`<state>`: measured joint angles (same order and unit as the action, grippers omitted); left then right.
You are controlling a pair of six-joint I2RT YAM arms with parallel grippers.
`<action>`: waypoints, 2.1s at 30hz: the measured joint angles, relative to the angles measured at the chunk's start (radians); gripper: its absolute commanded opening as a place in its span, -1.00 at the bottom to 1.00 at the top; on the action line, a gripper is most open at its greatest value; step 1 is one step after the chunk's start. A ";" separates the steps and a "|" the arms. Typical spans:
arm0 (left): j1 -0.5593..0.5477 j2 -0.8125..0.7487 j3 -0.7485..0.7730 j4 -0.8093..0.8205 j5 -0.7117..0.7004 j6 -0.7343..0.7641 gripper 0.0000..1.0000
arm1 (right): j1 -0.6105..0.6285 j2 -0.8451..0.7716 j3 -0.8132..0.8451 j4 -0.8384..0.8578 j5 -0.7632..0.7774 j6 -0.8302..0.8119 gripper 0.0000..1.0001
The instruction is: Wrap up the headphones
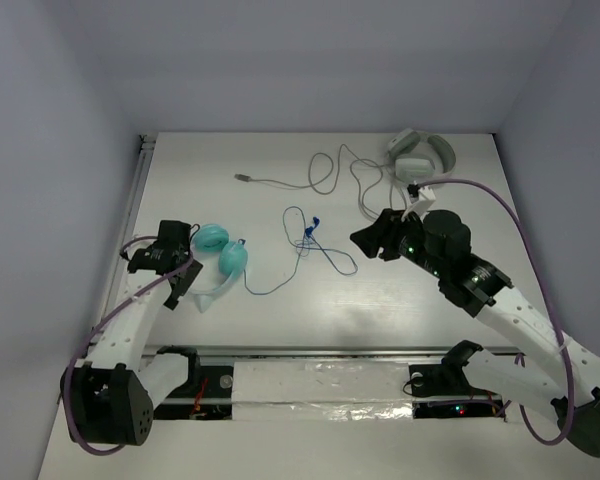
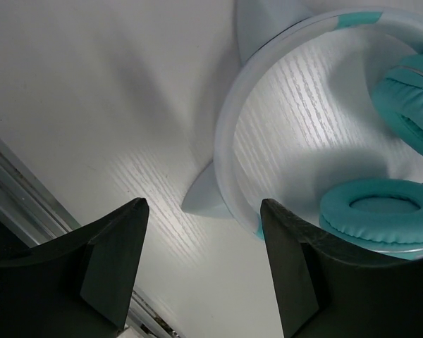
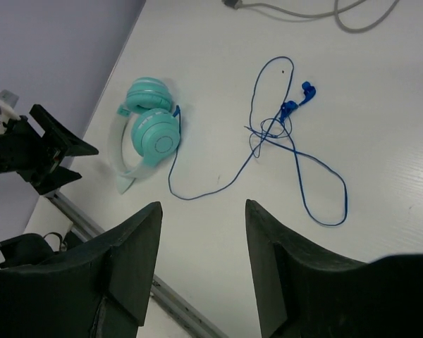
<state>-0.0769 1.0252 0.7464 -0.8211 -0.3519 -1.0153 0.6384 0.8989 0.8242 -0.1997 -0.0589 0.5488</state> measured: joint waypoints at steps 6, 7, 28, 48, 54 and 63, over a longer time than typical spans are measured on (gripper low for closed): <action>0.007 0.045 -0.040 0.009 0.010 -0.025 0.19 | 0.000 -0.035 -0.031 0.017 -0.035 -0.001 0.14; 0.007 0.048 -0.053 0.013 0.011 -0.034 0.18 | 0.000 -0.034 -0.031 0.023 -0.048 -0.001 0.14; 0.016 0.288 -0.073 0.300 0.000 -0.032 -0.09 | 0.005 -0.034 -0.055 0.053 -0.094 -0.002 0.13; 0.075 0.260 -0.176 0.506 -0.035 0.146 -1.00 | 0.005 -0.028 -0.055 0.051 -0.047 -0.002 0.13; 0.081 0.255 -0.186 0.589 0.032 0.202 -1.00 | 0.005 -0.026 -0.055 0.056 -0.034 -0.005 -0.98; 0.079 0.033 0.002 0.455 0.213 0.425 -1.00 | 0.005 0.021 -0.084 0.187 -0.182 -0.011 -1.00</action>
<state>0.0017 1.0580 0.7486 -0.3664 -0.1387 -0.5907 0.6430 0.9199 0.7403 -0.0128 -0.2409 0.5377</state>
